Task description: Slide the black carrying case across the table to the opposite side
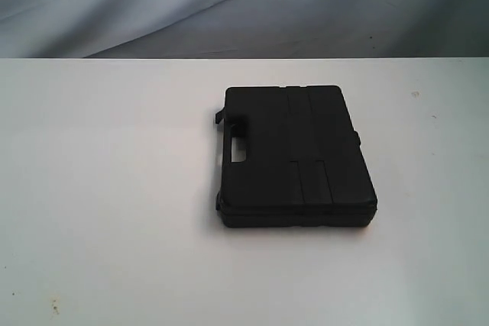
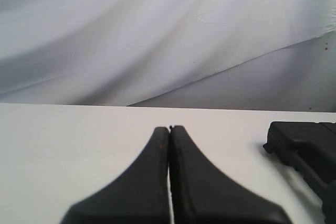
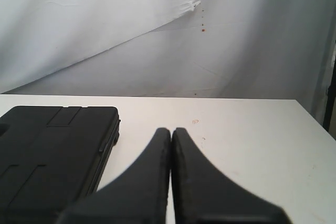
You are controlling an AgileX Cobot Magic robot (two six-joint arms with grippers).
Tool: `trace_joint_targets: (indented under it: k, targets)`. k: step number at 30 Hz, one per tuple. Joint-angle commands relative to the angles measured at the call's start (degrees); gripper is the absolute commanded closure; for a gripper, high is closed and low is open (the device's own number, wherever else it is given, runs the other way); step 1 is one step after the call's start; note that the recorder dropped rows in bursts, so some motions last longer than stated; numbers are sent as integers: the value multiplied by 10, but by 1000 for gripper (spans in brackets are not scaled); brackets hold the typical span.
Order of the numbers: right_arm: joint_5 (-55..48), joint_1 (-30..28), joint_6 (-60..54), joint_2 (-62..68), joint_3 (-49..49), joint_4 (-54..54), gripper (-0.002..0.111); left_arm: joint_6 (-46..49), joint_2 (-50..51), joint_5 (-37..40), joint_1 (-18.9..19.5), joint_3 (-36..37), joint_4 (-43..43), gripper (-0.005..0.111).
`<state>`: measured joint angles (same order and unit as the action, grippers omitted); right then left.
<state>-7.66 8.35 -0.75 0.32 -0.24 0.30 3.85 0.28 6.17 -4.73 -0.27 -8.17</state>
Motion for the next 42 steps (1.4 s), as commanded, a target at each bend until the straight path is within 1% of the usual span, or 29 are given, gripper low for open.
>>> trace_joint_targets:
  k: [1,30,35,42]
  targets:
    - [6,-5,-4,-3,2,4,108,-1,-3,-1,1,3,0,107]
    - [6,-5,-4,-3,2,4,108,-7,-3,-4,1,3,0,107]
    - [6,-5,-4,-3,2,4,108,-21,-3,-48,1,3,-58,107]
    - [6,-5,-4,-3,2,4,108,-38,-3,-52,1,3,-59,107]
